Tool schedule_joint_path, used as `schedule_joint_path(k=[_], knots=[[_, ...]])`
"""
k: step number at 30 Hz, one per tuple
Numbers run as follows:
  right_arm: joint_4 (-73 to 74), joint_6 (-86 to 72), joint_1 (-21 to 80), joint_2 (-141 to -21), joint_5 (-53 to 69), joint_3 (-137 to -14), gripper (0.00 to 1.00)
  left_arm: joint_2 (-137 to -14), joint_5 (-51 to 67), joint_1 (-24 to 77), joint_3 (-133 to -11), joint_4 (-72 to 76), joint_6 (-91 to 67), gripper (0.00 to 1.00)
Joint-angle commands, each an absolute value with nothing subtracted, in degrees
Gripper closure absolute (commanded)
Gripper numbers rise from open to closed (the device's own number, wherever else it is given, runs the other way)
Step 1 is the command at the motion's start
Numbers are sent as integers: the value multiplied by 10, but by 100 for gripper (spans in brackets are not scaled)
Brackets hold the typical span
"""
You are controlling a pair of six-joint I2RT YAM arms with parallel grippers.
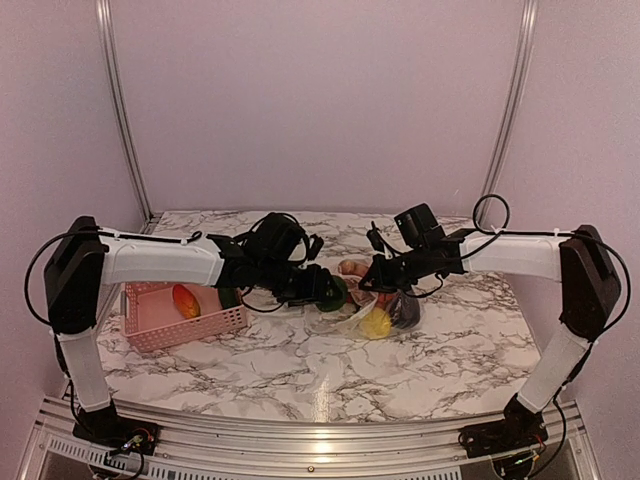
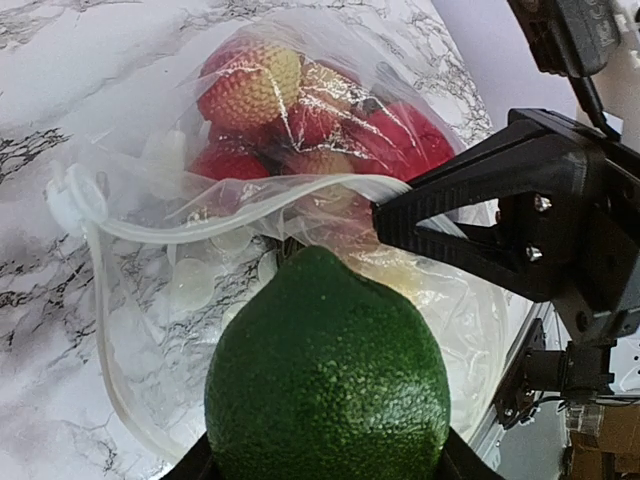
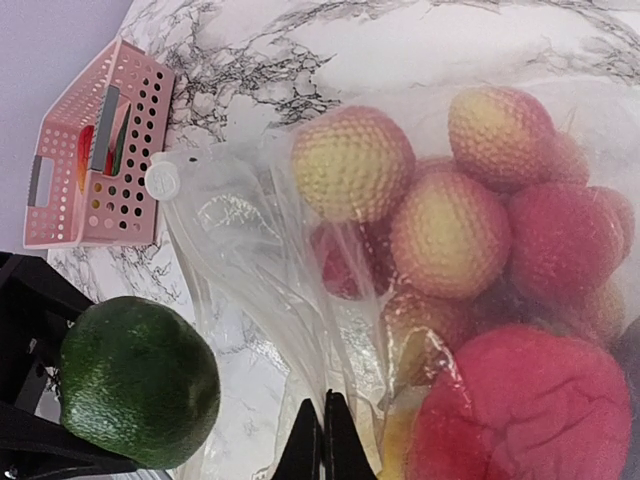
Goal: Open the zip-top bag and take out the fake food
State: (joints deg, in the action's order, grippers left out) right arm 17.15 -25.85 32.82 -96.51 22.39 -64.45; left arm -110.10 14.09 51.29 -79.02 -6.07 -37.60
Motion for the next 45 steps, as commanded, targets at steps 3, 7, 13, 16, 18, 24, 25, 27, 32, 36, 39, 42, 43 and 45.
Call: schedule_joint_path(k=[3, 7, 13, 16, 18, 24, 25, 27, 32, 36, 39, 42, 43, 45], knots=[[163, -252, 321, -947, 229, -660, 100, -965, 149, 474, -698, -38, -411, 57], [153, -250, 322, -942, 241, -660, 100, -856, 95, 405, -619, -76, -434, 57], [144, -249, 321, -939, 255, -660, 100, -735, 25, 268, -533, -188, -429, 56], [142, -245, 321, -936, 260, -660, 100, -729, 27, 225, -515, -202, -409, 55], [140, -244, 321, -935, 263, -662, 100, -747, 22, 216, -521, -214, -397, 55], [133, -244, 321, -938, 282, -674, 100, -840, -12, 211, -558, -232, -393, 53], [132, -246, 322, -938, 284, -677, 100, -855, -14, 211, -566, -233, -393, 50], [130, -247, 321, -937, 291, -684, 100, -884, -12, 211, -584, -242, -389, 42], [121, -257, 323, -933, 304, -704, 100, -905, -13, 210, -606, -252, -384, 23], [117, -263, 327, -935, 313, -719, 100, -877, 14, 211, -604, -223, -373, 15], [111, -269, 332, -937, 319, -728, 100, -838, 57, 219, -585, -171, -374, 14], [110, -276, 339, -941, 318, -741, 100, -795, 86, 263, -562, -88, -377, 14], [109, -279, 342, -942, 319, -745, 100, -787, 92, 281, -557, -63, -381, 15], [105, -287, 347, -945, 323, -757, 100, -786, 106, 317, -557, -24, -388, 16]])
